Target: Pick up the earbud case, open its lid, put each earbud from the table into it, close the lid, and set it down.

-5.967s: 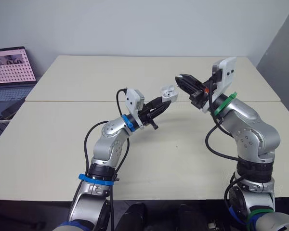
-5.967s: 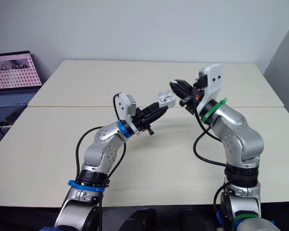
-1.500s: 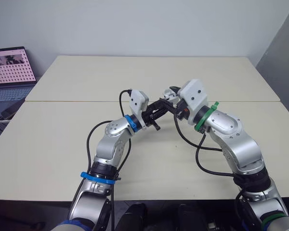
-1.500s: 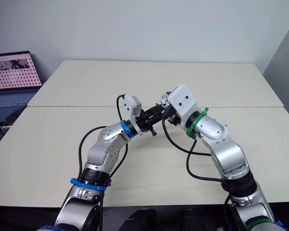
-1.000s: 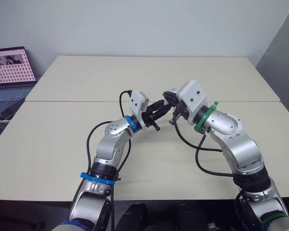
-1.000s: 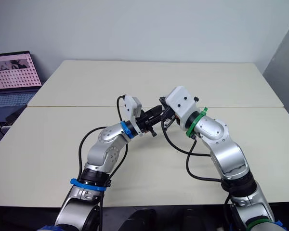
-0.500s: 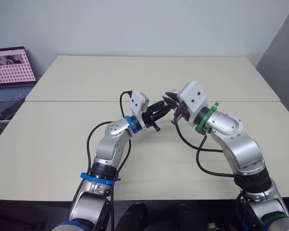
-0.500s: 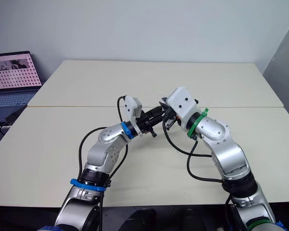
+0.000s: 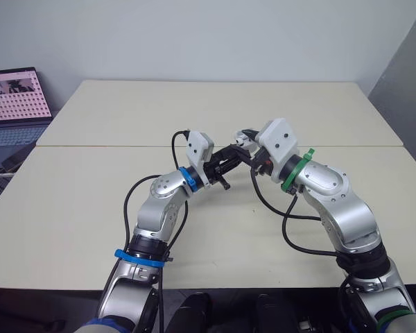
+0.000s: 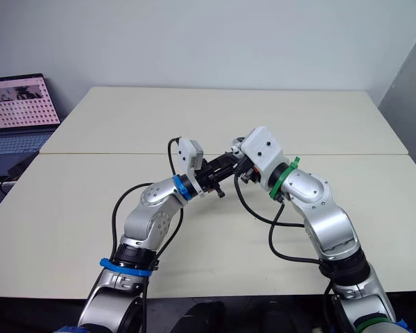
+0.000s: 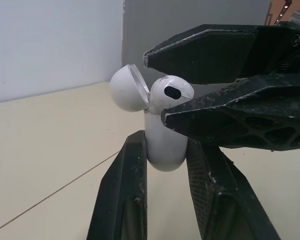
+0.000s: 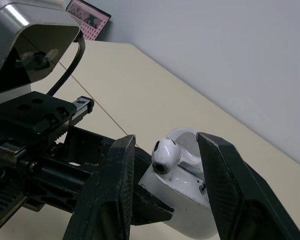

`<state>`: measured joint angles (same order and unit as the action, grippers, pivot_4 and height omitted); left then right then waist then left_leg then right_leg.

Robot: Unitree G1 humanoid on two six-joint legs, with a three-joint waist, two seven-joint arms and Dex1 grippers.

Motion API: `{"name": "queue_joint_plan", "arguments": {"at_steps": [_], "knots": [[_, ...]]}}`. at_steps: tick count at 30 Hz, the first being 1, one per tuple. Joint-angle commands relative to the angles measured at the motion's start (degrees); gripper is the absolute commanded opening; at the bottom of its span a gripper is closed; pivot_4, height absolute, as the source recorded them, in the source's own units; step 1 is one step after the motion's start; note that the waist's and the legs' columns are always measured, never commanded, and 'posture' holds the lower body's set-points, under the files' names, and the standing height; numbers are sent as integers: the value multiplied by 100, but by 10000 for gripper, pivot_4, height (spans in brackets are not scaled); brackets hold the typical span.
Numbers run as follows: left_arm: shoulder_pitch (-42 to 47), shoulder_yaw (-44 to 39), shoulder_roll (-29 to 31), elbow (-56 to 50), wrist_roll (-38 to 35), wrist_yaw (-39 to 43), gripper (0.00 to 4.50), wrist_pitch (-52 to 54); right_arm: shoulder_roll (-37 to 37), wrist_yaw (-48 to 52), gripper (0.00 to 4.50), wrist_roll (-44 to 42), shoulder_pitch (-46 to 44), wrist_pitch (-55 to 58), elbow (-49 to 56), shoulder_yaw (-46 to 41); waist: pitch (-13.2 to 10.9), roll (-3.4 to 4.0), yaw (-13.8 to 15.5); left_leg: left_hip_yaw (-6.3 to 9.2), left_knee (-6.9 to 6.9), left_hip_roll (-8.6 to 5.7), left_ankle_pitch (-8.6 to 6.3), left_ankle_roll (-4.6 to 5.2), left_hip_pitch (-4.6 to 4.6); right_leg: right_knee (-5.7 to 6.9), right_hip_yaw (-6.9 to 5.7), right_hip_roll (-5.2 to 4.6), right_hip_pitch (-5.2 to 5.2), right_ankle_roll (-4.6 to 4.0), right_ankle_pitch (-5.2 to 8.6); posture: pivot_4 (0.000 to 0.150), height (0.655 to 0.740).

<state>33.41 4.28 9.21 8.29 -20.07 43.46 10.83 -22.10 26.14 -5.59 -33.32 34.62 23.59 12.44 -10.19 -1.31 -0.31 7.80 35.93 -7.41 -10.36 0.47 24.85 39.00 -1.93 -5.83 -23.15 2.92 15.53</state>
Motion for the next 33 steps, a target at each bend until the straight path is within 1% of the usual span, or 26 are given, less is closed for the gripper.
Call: {"name": "queue_joint_plan", "arguments": {"at_steps": [1, 2, 3, 5, 6, 14, 20, 23, 24, 25, 26, 33], "knots": [[84, -8, -1, -266, -76, 69, 7426, -46, -12, 6, 14352, 42, -38, -54, 135, -92, 0, 0, 0, 0, 0, 0, 0, 0, 0, 0, 0, 0, 0, 0, 0, 1500, 7400], [85, -8, -2, -265, -77, 70, 7426, -47, -14, 8, 11561, 42, -35, -55, 134, -92, 0, 0, 0, 0, 0, 0, 0, 0, 0, 0, 0, 0, 0, 0, 0, 1500, 7400], [86, -9, -2, -264, -77, 71, 7426, -47, -21, 15, 7430, 45, -29, -57, 136, -85, 0, 0, 0, 0, 0, 0, 0, 0, 0, 0, 0, 0, 0, 0, 0, 1500, 7400], [94, -7, -5, -254, -73, 73, 7426, -50, -40, 31, 885, 50, -22, -66, 135, -79, 0, 0, -1, 0, 0, 0, 0, 0, 0, 0, 1, 0, -1, 0, 0, 1500, 7400], [97, -7, -5, -251, -72, 73, 7426, -50, -47, 36, 353, 50, -20, -67, 134, -78, 0, 0, 0, 1, 0, 0, 0, 0, 0, 0, -1, 0, 0, 0, 0, 1500, 7400], [106, -1, -21, -233, -59, 67, 7426, -76, -181, 137, 353, 38, -91, -121, 35, -163, 0, 0, 0, 0, 0, 0, 0, 0, 0, 0, 0, 0, 0, 0, 0, 1500, 7400], [83, -9, -16, -267, -63, 56, 7426, -72, -140, 156, 353, -30, -93, -93, 62, -172, 0, 0, 0, 0, 0, 0, 0, 0, 0, 0, 0, 0, 0, 0, 0, 1500, 7400], [84, -9, -17, -269, -59, 50, 7426, -71, -90, 128, 6003, -34, -87, -65, 89, -148, 0, 0, 0, 1, 0, 0, 0, 0, 0, 0, 0, 0, 0, 0, 0, 1500, 7400], [86, -9, -16, -270, -60, 49, 7426, -68, -84, 128, 8901, -30, -91, -59, 89, -143, 0, 0, 0, 1, 0, 0, 0, 0, 0, 0, 0, 0, 0, 0, 0, 1500, 7400], [86, -8, -15, -271, -61, 49, 7426, -67, -80, 128, 13068, -23, -93, -49, 91, -140, 0, 0, 0, 0, 0, 0, 0, 0, 0, 0, 0, 0, 0, 0, 0, 1500, 7400], [88, -7, -14, -267, -59, 49, 7426, -68, -82, 133, 16333, -19, -93, -44, 90, -142, 0, 0, 0, 0, 0, 0, 0, 0, 0, 0, 0, 0, 0, 0, 0, 1500, 7400], [99, -5, -17, -254, -60, 56, 7426, -77, -110, 128, 16333, 12, -44, -7, 93, -152, 0, 0, 0, 1, 0, 0, 0, 0, 0, 0, 0, 0, 0, 0, 0, 1500, 7400]]}}
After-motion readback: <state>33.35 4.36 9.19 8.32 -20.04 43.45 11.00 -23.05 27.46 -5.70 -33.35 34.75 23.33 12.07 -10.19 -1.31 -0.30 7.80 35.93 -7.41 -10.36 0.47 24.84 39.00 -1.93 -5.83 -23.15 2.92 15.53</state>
